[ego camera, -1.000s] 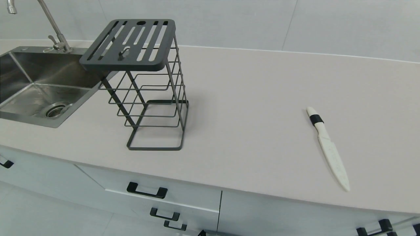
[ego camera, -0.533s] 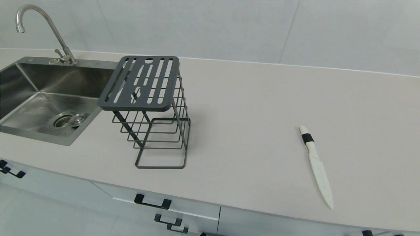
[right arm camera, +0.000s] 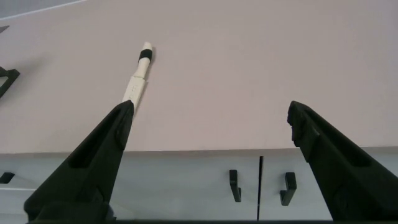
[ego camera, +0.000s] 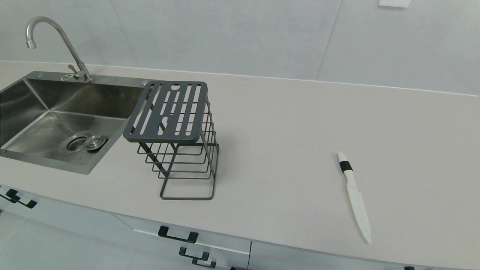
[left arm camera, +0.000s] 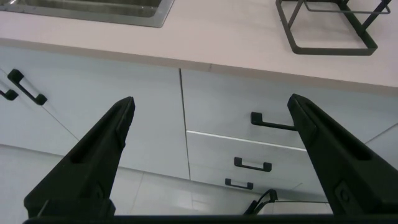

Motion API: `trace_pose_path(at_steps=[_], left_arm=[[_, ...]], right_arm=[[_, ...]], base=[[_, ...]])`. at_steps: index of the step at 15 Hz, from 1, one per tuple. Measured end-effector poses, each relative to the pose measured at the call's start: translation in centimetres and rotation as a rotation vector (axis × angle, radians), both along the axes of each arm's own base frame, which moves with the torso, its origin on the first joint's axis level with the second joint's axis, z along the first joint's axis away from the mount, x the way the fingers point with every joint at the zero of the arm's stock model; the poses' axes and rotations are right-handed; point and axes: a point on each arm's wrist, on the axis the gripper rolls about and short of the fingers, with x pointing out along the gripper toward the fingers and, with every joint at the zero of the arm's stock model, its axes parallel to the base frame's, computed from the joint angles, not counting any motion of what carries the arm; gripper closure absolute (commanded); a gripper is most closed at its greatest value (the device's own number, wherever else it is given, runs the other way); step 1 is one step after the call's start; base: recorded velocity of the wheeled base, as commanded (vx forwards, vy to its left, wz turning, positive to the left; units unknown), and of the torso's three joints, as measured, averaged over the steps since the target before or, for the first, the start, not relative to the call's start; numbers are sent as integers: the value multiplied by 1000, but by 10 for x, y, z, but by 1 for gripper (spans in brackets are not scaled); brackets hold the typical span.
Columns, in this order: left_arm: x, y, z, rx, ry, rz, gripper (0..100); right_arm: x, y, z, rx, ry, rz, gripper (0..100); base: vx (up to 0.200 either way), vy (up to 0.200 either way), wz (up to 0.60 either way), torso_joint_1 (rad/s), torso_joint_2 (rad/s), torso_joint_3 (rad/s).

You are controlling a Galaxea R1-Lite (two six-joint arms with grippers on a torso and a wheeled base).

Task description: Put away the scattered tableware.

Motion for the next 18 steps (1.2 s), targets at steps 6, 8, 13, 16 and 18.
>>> trace_pose_path(at_steps=[6, 8, 13, 16, 18], left_arm=[[0, 0, 0, 0, 0, 0, 0], [0, 0, 0, 0, 0, 0, 0], [0, 0, 0, -2, 0, 0, 0], [0, 0, 0, -7, 0, -2, 0], [0, 0, 0, -9, -1, -2, 0]], right_arm=[[0, 0, 0, 0, 0, 0, 0], [0, 0, 0, 0, -2, 0, 0], [0, 0, 0, -2, 0, 2, 0], [0, 0, 0, -42, 0, 3, 0], [0, 0, 0, -41, 7, 5, 0]], base=[[0, 0, 0, 130, -253, -123], [0, 0, 0, 198, -388, -178], [0, 0, 0, 34, -61, -28], [0, 0, 0, 0, 0, 0], [0, 0, 0, 0, 0, 0]])
